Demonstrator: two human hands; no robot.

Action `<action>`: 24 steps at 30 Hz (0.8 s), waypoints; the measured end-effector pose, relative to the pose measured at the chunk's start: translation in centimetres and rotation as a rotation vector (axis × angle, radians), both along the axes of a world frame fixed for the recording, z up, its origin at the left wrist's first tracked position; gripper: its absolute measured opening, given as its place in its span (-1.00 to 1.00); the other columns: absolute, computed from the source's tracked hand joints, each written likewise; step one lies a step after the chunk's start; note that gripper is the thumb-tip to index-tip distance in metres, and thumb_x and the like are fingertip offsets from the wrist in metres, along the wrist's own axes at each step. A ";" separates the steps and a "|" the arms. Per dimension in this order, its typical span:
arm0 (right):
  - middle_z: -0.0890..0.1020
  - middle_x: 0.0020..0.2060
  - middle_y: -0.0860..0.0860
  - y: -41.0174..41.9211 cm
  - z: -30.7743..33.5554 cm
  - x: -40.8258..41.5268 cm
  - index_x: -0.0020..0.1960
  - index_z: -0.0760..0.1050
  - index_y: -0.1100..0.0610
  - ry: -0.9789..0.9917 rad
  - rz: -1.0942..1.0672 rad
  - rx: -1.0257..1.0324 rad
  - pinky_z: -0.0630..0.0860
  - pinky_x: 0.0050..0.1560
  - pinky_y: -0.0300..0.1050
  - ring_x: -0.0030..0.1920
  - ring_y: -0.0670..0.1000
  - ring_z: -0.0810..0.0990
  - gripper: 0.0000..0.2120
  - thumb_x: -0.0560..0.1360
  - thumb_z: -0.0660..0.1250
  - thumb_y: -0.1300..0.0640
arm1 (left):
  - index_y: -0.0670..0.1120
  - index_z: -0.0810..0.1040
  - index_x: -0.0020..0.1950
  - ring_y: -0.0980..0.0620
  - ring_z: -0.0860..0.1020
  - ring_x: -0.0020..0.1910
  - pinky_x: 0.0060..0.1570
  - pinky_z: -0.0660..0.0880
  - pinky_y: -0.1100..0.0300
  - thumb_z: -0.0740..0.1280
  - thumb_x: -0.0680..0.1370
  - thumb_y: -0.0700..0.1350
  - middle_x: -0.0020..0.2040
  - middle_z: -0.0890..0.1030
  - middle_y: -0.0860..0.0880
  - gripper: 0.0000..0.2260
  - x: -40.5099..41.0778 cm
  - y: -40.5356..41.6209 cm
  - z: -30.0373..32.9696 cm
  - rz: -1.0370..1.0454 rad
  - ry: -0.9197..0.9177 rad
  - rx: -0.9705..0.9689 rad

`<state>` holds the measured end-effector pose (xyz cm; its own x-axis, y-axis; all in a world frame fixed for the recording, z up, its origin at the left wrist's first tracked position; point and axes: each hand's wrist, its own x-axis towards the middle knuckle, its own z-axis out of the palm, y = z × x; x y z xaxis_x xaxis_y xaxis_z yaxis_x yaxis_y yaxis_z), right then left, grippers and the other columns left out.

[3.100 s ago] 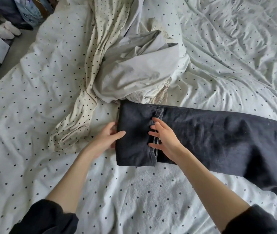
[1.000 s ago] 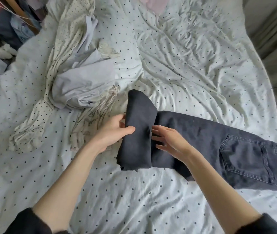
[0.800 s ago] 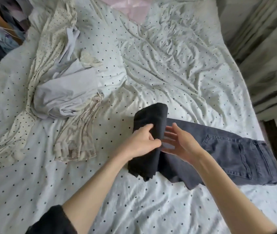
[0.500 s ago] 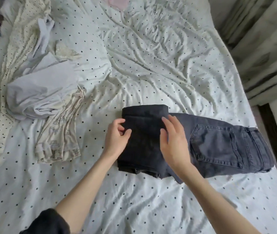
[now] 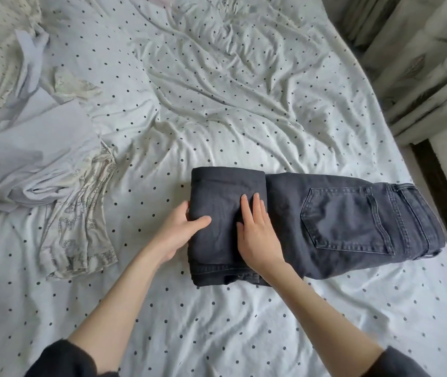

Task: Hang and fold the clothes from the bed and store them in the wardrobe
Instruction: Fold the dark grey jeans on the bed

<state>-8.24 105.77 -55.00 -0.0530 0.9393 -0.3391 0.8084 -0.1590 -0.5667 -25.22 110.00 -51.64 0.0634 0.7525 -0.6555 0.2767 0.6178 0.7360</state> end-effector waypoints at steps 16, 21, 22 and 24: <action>0.43 0.37 -0.08 3.2 5.7 -3.5 0.45 0.27 -0.13 1.167 -0.223 -0.507 0.25 0.43 0.03 0.40 -0.04 0.34 -0.57 0.59 0.20 -0.02 | 0.02 0.55 -0.01 0.04 0.63 -0.09 -0.19 0.57 0.18 0.44 0.41 -0.05 -0.11 0.67 0.03 -0.81 -1.0 1.9 11.3 -0.121 0.227 0.225; 0.67 0.06 0.00 2.0 4.2 4.9 0.03 0.66 -0.04 1.212 -0.547 -0.503 0.55 0.09 -0.10 0.07 -0.05 0.63 -0.57 0.59 0.06 -0.19 | 0.00 0.37 0.40 0.19 0.52 -0.10 -0.06 0.45 0.34 0.32 0.54 0.00 -0.04 0.56 0.12 -0.56 4.9 0.9 7.8 -0.469 0.159 0.170; 0.66 0.08 -0.01 1.5 4.2 6.9 0.06 0.64 -0.06 1.178 -0.565 -0.481 0.52 0.13 -0.10 0.10 -0.06 0.62 -0.59 0.60 0.06 -0.18 | 0.00 0.29 0.46 0.19 0.48 -0.02 0.04 0.40 0.32 0.31 0.55 0.00 0.05 0.52 0.12 -0.51 6.1 0.7 6.8 -0.555 0.175 0.154; 0.63 0.13 -0.12 0.9 4.2 9.7 0.09 0.59 -0.21 1.081 -0.499 -0.439 0.50 0.13 -0.16 0.12 -0.14 0.60 -0.71 0.61 0.09 -0.12 | 0.04 0.17 0.50 0.21 0.40 0.16 0.13 0.29 0.33 0.29 0.57 -0.02 0.25 0.42 0.14 -0.46 7.7 0.3 4.8 -0.637 0.176 0.100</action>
